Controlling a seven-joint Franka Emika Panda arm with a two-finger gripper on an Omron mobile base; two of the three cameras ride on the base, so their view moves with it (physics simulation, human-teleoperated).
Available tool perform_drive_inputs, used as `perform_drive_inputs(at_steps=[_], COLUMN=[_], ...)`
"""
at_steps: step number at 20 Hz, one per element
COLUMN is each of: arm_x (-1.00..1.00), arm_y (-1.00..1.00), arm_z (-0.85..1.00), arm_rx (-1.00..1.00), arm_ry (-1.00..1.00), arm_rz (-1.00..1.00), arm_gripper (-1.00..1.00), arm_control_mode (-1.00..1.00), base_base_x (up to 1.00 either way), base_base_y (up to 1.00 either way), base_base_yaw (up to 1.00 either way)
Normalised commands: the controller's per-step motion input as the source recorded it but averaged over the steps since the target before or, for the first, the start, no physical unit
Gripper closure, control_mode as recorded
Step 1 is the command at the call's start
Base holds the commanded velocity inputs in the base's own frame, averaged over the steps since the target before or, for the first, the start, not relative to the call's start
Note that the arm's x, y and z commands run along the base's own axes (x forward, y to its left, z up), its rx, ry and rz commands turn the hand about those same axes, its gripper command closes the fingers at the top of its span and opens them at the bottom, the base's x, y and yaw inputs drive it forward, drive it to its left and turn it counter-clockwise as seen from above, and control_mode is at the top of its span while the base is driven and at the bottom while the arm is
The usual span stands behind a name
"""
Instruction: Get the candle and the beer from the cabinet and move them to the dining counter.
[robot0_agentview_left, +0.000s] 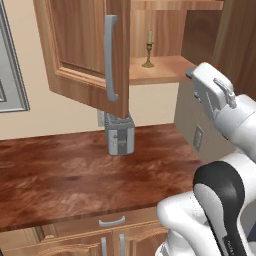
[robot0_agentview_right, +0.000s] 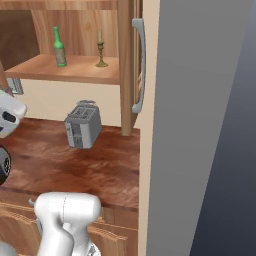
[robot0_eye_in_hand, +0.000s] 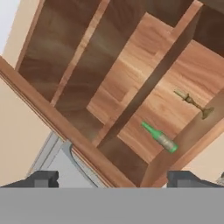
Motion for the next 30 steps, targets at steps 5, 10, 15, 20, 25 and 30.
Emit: perform_drive_inputs(at_steps=[5, 10, 15, 20, 25, 30], arm_x=[0.0, 0.47, 0.73, 0.68, 0.7, 0.66], arm_y=[-0.54, -0.09, 0.0, 0.23, 0.71, 0.53], arm_z=[-0.02, -0.17, -0.13, -0.25, -0.27, -0.18], arm_rx=[0.28, 0.23, 0.19, 0.12, 0.04, 0.02], arm_ry=[0.11, 0.13, 0.17, 0.15, 0.15, 0.14], arm_rz=[0.22, 0.21, 0.18, 0.17, 0.16, 0.19], arm_gripper=[-1.0, -1.0, -1.0, -1.0, -1.0, -1.0], arm_control_mode=[-1.0, -1.0, -1.0, -1.0, -1.0, -1.0], base_base_x=[0.0, 0.0, 0.0, 0.0, 0.0, 0.0], base_base_y=[0.0, 0.0, 0.0, 0.0, 0.0, 0.0], base_base_yaw=[0.0, 0.0, 0.0, 0.0, 0.0, 0.0])
